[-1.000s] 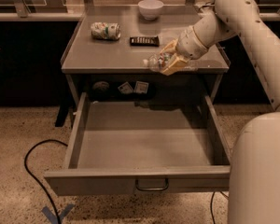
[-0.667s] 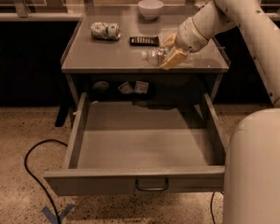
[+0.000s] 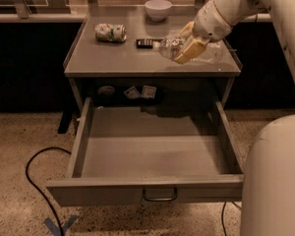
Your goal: Place water bottle into top drawer
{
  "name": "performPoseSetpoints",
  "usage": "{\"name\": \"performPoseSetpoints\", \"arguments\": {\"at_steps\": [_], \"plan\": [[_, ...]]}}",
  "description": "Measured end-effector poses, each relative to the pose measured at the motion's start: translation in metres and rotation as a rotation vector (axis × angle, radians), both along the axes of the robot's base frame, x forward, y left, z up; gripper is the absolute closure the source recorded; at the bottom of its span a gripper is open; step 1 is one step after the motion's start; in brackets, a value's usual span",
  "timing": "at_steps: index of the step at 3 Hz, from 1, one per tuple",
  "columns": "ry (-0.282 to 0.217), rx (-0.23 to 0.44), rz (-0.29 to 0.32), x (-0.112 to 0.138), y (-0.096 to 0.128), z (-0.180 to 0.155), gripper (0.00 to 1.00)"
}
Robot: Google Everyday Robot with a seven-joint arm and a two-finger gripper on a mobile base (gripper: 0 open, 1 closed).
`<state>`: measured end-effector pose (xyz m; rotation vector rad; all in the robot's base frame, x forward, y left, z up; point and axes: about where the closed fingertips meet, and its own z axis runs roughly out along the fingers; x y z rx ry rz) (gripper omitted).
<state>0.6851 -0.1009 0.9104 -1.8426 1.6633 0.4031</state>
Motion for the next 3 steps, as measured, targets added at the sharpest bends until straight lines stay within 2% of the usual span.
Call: {"name": "performPoseSetpoints", "arguments": {"at_steps": [1, 2, 3], "plan": [[0.018, 0.063, -0.029, -0.022, -0.011, -0.001, 1.00], [0.037, 0.129, -0.050, -0.053, -0.007, -0.011, 1.00], [0.093, 0.118, -0.039, -0.065, -0.001, -0.040, 1.00]]}}
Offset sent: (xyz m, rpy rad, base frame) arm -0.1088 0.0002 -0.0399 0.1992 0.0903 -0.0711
